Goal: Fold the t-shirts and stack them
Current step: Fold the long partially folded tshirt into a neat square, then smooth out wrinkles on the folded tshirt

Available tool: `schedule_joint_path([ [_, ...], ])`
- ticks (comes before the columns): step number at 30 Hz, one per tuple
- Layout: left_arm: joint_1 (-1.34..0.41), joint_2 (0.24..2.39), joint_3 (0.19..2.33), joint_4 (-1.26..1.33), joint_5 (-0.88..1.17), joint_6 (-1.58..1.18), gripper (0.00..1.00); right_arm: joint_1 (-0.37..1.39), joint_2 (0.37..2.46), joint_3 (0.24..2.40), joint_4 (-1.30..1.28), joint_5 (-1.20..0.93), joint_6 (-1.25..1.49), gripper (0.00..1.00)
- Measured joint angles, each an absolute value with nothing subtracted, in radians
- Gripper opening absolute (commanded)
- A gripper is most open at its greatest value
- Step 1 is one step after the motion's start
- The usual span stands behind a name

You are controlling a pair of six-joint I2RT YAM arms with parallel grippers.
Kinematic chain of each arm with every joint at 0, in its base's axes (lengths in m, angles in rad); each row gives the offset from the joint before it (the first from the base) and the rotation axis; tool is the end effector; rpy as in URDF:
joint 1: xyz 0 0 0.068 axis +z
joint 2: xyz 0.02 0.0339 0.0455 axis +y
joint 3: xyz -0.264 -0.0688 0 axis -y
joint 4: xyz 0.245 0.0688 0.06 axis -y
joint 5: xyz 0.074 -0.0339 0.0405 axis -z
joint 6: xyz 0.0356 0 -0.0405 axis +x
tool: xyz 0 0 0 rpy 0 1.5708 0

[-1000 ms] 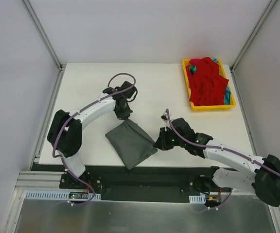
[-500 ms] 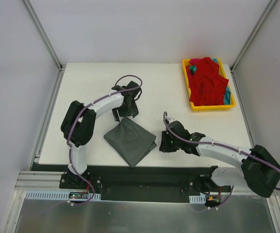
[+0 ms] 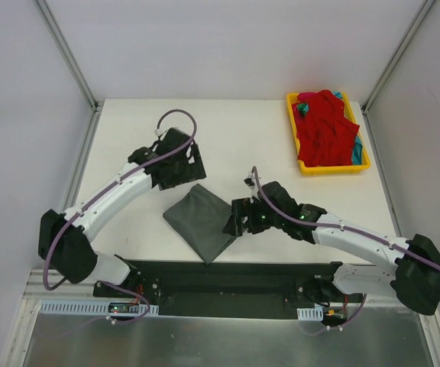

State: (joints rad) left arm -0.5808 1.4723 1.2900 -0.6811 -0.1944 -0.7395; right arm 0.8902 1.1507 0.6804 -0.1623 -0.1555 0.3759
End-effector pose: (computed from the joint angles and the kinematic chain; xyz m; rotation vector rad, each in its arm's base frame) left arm 0.2685 -0.1680 0.3080 -0.2815 2.4296 -0.3652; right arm 0.1505 0.1946 0.2325 -0.6829 2.2344 0.8467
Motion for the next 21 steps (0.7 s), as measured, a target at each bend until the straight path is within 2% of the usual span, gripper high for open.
schedule_joint_path([
  [5,-0.569,1.314,1.011,-0.591,-0.100,-0.770,0.99,0.996,1.263,0.742,-0.018,-0.258,0.393,0.96],
  [10,-0.506,1.347,0.778,-0.464,0.004,-0.822,0.99,1.010,1.443,0.822,0.078,-0.275,0.392,0.96],
  [15,-0.456,1.359,0.694,-0.356,0.051,-0.877,0.99,0.987,1.567,0.815,0.081,-0.255,0.383,0.96],
  [21,-0.450,1.269,0.594,-0.229,0.085,-0.946,0.99,0.905,1.608,0.784,0.126,-0.275,0.384,0.96],
])
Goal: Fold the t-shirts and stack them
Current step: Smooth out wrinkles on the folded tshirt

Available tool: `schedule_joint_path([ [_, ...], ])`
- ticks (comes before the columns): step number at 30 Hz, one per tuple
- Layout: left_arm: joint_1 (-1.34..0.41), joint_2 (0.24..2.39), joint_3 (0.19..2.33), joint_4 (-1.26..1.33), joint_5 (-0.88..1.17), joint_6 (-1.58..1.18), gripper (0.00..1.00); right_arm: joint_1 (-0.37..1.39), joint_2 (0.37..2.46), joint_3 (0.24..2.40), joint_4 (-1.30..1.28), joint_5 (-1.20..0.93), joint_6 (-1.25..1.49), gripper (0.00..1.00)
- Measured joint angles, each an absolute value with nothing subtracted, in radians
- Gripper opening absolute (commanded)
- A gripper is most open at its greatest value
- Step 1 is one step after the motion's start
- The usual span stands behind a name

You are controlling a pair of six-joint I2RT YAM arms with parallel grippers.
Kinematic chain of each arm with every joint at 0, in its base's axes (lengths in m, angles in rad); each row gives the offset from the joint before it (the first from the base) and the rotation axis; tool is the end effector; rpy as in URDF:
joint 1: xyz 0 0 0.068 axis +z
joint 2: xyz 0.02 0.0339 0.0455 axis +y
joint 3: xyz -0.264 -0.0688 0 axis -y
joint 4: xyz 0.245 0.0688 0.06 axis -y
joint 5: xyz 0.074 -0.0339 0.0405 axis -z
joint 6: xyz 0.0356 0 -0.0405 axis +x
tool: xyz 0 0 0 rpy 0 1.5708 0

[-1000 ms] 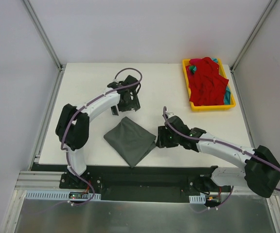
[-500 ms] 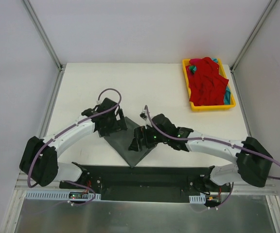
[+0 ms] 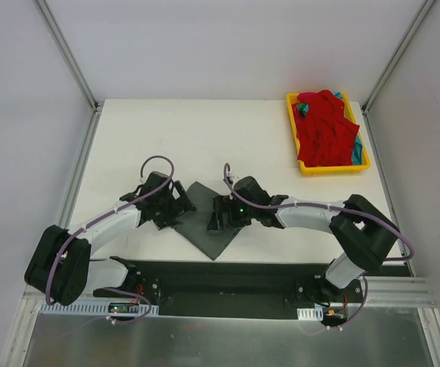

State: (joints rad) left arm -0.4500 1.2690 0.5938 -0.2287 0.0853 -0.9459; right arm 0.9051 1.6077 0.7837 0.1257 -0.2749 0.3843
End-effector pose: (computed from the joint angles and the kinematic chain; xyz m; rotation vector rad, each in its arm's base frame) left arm 0.2130 -0.1062 0.1732 -0.6019 2.5344 -0.6650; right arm 0.1920 0.2601 0.1687 -0.7777 2.3096 0.9502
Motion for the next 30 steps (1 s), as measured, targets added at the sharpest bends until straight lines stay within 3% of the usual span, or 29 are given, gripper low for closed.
schedule_joint_path([
  [8,-0.503,1.044,0.427,-0.187,0.168,-1.041,0.99,0.803,1.619,0.823,0.064,-0.268,0.269,0.96],
  [20,-0.590,0.897,0.498,-0.422,0.110,-0.995,0.99,0.712,1.687,1.053,-0.216,-0.212,0.001,0.96],
  [28,-0.588,0.952,0.648,-0.485,-0.075,-0.925,0.99,0.715,1.332,0.936,-0.256,-0.107,0.100,0.96],
  [30,-0.587,0.995,0.672,-0.488,-0.094,-0.912,0.94,0.715,1.220,0.884,-0.249,-0.064,0.140,0.96],
])
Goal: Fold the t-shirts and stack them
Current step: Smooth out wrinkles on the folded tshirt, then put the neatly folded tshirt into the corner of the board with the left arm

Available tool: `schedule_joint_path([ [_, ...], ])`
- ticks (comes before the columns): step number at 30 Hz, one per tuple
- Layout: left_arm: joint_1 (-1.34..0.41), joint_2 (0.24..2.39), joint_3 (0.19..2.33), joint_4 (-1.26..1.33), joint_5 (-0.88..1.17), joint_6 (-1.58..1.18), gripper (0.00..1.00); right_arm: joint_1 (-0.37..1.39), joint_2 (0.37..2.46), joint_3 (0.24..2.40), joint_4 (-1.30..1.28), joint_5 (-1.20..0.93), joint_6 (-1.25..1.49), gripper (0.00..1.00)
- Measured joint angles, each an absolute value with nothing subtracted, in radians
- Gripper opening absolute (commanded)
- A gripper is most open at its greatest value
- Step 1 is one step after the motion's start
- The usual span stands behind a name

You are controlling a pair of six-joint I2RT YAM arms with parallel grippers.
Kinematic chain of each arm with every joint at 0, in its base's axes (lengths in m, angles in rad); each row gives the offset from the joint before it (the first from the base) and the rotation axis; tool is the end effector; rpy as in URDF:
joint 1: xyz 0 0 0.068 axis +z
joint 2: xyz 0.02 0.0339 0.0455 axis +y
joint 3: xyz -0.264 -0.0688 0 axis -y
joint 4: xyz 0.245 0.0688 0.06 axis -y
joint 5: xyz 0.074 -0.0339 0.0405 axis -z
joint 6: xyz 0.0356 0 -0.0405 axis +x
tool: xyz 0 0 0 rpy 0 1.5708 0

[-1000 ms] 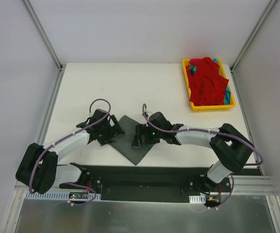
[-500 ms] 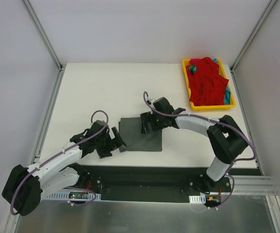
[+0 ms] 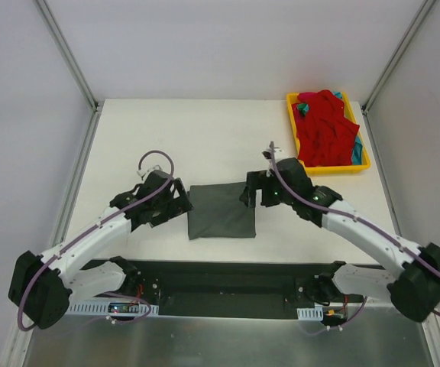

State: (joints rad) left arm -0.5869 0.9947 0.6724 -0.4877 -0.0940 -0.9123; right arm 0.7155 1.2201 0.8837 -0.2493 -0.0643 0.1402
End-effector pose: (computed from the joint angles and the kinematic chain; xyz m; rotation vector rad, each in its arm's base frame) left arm 0.1709 -0.1097 0.2349 -0.4442 2.4206 -0.5857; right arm 0.2035 0.1799 0.2767 -0.6633 2.1076 0.5566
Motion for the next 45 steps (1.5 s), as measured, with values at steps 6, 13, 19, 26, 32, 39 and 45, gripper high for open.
schedule_joint_path([
  [6,-0.581,1.242,0.781,-0.484,-0.135,-0.877,0.78,0.713,0.908,0.706,-0.277,0.117,0.276,0.96],
  [13,-0.581,1.507,0.856,-0.475,-0.099,-0.848,0.57,0.713,0.713,0.592,-0.311,0.188,0.334,0.96],
  [19,-0.594,1.607,0.910,-0.468,-0.075,-0.832,0.17,0.713,0.720,0.569,-0.353,0.206,0.344,0.96],
  [26,-0.604,1.710,1.016,-0.472,-0.037,-0.819,0.00,0.713,0.756,0.567,-0.375,0.249,0.320,0.96],
  [32,-0.624,1.835,1.201,-0.627,-0.155,-0.822,0.00,0.712,0.759,0.567,-0.403,0.349,0.298,0.96],
  [39,-0.558,1.960,1.409,-0.779,-0.384,-0.771,0.00,0.710,0.758,0.567,-0.418,0.477,0.257,0.96],
  [45,-0.411,1.985,1.514,-0.839,-0.472,-0.668,0.00,0.705,0.759,0.567,-0.421,0.561,0.217,0.96],
])
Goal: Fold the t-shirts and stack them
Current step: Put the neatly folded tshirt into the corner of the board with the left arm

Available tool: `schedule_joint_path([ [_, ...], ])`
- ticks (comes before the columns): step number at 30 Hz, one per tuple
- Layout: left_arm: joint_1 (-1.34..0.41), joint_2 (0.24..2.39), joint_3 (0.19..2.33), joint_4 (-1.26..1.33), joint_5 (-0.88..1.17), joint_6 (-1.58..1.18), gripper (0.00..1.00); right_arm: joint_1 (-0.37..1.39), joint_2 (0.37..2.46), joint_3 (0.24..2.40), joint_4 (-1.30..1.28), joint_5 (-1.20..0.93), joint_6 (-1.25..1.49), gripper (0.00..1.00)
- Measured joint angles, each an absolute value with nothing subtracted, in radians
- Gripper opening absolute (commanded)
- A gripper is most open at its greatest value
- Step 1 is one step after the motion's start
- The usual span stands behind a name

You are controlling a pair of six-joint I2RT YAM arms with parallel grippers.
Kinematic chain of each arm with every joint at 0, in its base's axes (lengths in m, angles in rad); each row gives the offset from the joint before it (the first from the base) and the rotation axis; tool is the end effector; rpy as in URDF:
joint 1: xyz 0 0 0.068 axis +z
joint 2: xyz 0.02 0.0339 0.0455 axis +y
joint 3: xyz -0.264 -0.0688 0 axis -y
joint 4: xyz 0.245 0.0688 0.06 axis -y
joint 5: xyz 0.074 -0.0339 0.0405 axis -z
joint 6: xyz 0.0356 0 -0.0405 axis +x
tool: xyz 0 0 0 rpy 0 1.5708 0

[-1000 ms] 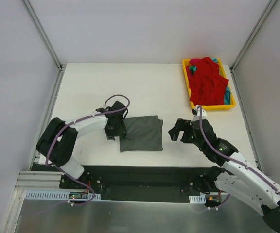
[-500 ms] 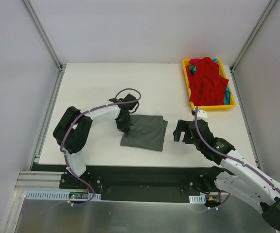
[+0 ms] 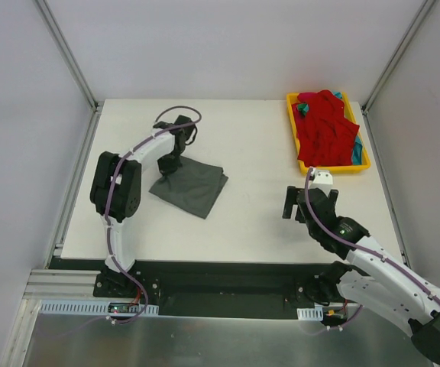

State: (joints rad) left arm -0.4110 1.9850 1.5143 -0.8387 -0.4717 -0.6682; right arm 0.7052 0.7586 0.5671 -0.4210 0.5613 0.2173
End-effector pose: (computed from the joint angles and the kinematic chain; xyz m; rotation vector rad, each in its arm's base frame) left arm 0.3724 -0.1446 0.1954 -0.4237 2.6227 0.3681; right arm 0.1383 0.0929 0.2475 -0.1979 2.0701 -0.0553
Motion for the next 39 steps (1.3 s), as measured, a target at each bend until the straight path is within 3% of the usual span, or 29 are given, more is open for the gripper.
schedule_joint_path([
  [19,0.083,2.505,2.320,-0.837,-0.540,-0.386,0.00,0.655,0.718,0.522,-0.414,0.764,0.114,0.96],
  [39,0.192,2.595,2.392,-0.714,-0.446,-0.345,0.00,0.638,0.724,0.508,-0.386,0.746,0.097,0.96],
])
